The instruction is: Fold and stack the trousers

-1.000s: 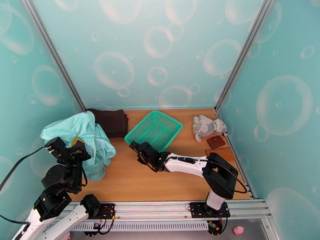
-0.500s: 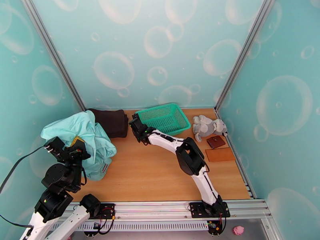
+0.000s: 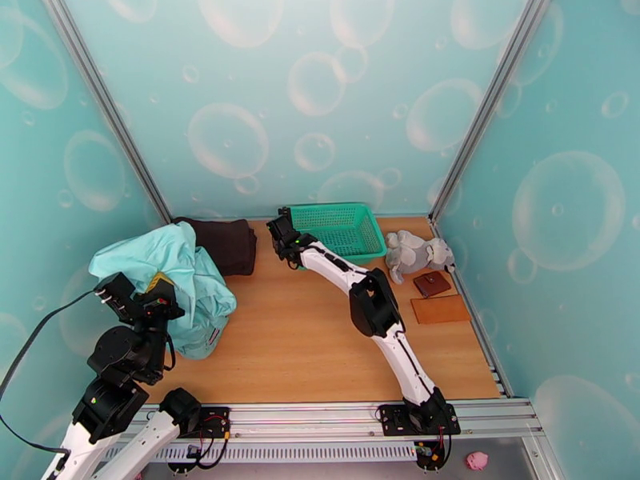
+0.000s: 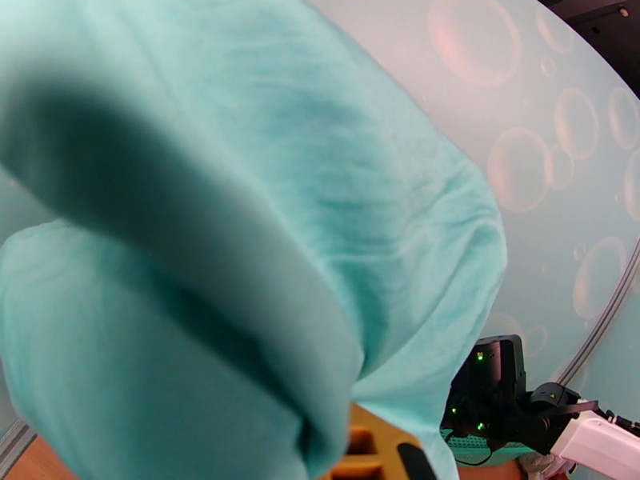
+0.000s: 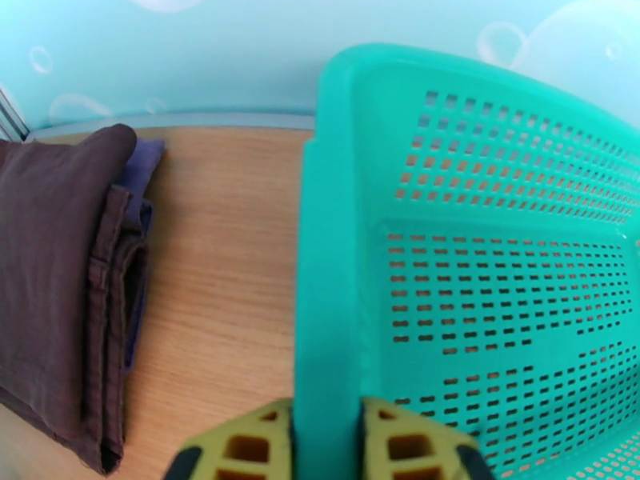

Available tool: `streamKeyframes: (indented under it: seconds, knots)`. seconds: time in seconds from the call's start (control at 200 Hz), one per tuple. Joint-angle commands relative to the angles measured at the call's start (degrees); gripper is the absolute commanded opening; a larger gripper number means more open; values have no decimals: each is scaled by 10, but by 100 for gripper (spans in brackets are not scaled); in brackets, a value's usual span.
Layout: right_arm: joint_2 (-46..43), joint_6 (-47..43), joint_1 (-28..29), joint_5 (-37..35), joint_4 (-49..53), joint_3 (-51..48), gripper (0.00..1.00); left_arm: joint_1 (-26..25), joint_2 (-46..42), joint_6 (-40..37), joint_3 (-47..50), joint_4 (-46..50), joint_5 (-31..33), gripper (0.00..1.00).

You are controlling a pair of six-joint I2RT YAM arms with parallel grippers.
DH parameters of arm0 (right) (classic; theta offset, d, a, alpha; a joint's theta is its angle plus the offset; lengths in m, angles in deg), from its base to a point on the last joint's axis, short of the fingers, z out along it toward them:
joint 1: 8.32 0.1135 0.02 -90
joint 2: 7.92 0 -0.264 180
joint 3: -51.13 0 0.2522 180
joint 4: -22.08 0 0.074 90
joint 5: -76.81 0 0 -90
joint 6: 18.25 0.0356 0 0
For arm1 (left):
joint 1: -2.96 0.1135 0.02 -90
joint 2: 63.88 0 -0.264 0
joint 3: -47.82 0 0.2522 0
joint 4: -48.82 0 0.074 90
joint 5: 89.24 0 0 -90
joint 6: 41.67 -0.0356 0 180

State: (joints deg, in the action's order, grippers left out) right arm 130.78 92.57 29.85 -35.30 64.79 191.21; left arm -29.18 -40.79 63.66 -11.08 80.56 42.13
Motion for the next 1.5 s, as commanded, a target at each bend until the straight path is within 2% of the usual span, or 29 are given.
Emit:
streamKeyframes:
  seconds: [0.0,0.28,0.45,0.52,0.685,0.775,0.865,0.905,0.945,1.03,1.14,1.29,1.4,1.46,1.48,1.495]
  knots:
    - [25,45,-5,65,-72,21,8,5,5,5,-1,-51,-27,0]
    - [51,47,-16,140,-179,22,9,6,31,-2,-1,-53,-77,0]
    - [48,51,-18,162,-195,23,34,6,76,-3,-17,-30,-115,0]
    - [42,45,-18,167,-200,23,51,4,99,-2,-25,-16,-129,0]
    - [-3,35,-19,192,-230,-3,61,-11,150,12,-39,9,-156,0]
    - [-75,25,-19,195,-245,-51,61,-30,171,23,-47,25,-169,0]
    - [-196,12,-20,183,-279,-172,65,-49,186,51,-50,23,-209,0]
    - [-261,10,-22,171,-297,-241,83,-60,192,60,-45,9,-235,0]
    - [-334,14,-26,159,-314,-327,96,-75,201,69,-45,-14,-260,0]
    - [-459,24,-41,145,-331,-462,99,-124,230,88,-26,-85,-280,0]
    - [-604,29,-72,123,-325,-602,99,-220,290,77,-71,-157,-219,0]
    - [-751,27,-121,70,-312,-742,99,-347,357,-14,-126,-257,-142,0]
    - [-831,26,-139,65,-329,-821,99,-356,338,-20,-83,-331,-116,0]
    - [-859,21,-139,58,-334,-851,99,-338,334,-11,-56,-312,-56,0]
    - [-864,19,-139,57,-334,-857,99,-325,336,4,-53,-281,-32,8]
    - [-868,17,-140,57,-335,-863,99,-313,340,18,-52,-252,-20,19]
